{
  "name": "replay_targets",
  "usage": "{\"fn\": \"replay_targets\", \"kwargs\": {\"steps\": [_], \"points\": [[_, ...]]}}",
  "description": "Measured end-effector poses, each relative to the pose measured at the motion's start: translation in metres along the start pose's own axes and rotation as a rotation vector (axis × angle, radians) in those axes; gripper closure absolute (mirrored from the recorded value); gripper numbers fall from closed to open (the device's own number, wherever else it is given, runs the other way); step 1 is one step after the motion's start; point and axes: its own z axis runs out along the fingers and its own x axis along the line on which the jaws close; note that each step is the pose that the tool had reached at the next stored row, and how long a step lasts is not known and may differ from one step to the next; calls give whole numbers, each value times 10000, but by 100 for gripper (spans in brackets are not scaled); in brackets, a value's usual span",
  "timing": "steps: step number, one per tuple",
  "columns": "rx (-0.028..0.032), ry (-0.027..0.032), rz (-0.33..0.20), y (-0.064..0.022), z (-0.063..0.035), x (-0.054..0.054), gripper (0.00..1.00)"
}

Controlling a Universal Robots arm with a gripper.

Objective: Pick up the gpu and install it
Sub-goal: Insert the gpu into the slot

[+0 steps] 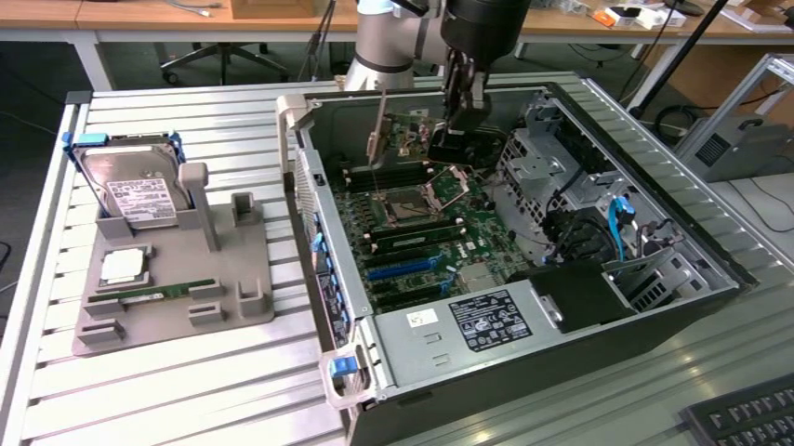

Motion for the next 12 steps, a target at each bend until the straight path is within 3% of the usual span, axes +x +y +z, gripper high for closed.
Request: {"fn": "replay_targets", "kwargs": {"steps": [12], "points": [[-8,-8,-312,0,1,0,73]]}}
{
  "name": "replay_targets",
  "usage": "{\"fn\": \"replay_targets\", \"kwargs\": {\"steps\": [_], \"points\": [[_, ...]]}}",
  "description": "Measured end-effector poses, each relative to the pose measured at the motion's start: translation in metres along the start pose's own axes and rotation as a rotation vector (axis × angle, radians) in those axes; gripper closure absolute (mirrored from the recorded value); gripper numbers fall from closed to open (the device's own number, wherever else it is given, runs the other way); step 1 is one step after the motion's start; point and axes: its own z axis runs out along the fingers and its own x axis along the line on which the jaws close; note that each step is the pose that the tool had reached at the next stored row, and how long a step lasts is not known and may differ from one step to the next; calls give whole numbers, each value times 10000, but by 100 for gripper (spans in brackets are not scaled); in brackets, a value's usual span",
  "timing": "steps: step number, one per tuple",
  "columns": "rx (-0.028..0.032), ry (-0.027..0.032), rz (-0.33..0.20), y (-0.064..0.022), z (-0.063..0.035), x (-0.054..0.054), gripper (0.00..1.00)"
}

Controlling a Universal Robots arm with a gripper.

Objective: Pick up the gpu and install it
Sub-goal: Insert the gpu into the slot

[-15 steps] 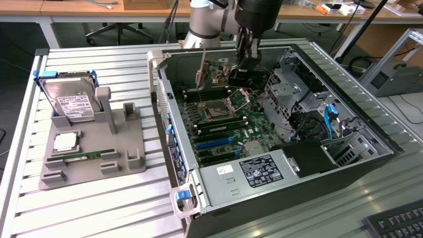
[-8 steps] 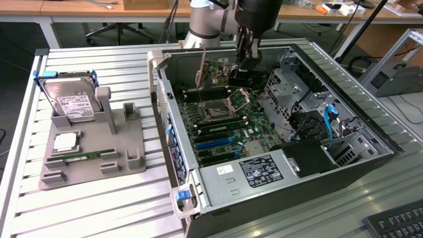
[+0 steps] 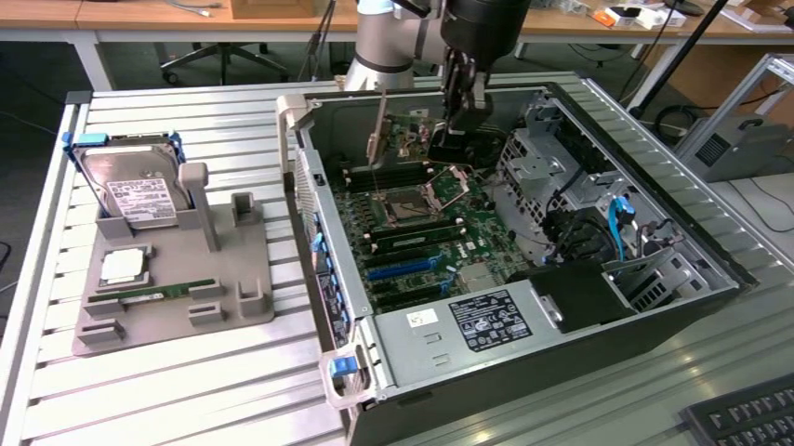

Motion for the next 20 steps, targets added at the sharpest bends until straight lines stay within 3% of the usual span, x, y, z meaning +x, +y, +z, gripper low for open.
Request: {"fn": "replay_targets", "kwargs": {"steps": [20], "points": [[-14,-14,-535,0,1,0,73]]}}
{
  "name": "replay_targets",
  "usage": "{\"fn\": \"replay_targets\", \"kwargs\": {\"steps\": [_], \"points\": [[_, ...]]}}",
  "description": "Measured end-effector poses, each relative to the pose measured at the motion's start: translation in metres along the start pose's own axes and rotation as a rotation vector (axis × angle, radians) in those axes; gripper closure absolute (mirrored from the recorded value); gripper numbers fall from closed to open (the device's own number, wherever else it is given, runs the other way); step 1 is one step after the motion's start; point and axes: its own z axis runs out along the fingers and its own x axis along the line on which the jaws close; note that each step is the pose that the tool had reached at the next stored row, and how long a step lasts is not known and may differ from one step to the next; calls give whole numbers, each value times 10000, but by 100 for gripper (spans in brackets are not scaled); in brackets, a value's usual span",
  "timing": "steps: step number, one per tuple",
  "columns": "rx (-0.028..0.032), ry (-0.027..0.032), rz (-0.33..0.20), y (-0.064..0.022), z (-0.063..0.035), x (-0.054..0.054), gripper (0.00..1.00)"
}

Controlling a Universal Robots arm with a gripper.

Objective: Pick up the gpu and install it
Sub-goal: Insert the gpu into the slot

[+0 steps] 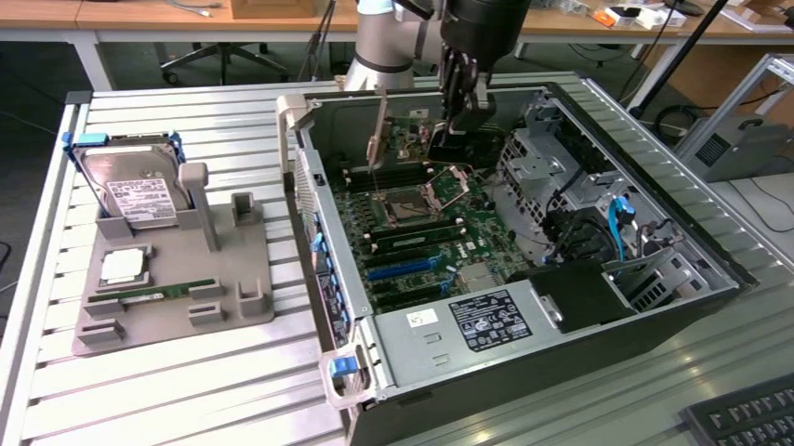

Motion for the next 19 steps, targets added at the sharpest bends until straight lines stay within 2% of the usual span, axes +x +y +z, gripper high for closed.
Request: {"fn": "replay_targets", "kwargs": {"steps": [19], "points": [[-25,-28,-933,0,2,0,73]]}}
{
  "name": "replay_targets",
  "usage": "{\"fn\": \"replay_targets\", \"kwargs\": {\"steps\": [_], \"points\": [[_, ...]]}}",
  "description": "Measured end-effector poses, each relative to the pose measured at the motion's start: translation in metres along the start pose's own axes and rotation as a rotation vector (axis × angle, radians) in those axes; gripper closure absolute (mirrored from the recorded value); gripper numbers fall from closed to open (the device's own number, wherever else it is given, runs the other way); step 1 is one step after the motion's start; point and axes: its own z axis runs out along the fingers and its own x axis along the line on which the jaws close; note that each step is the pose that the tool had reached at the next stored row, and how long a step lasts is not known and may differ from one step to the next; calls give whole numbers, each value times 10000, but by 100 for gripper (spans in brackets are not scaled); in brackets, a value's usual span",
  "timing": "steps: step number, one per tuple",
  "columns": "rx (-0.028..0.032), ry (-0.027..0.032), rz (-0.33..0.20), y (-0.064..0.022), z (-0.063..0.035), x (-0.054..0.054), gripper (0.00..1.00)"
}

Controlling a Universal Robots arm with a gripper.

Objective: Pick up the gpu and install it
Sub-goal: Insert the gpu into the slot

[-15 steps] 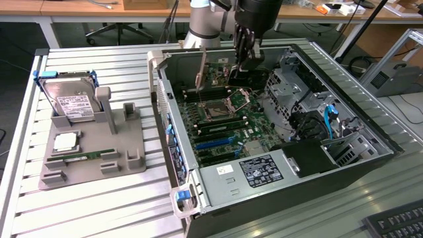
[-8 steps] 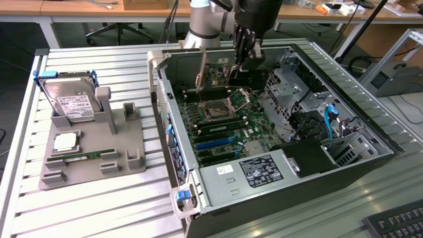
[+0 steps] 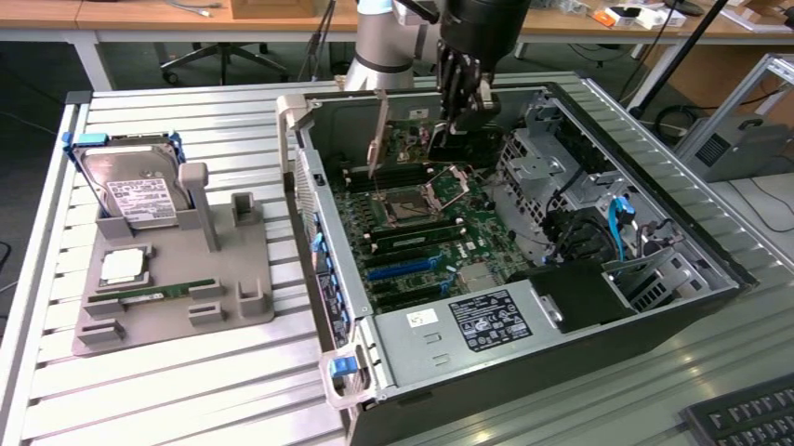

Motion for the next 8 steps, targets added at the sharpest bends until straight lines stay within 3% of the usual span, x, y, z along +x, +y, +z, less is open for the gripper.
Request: {"fn": "replay_targets", "kwargs": {"steps": [8], "points": [[-10,-10,-373,0,0,0,73]]}}
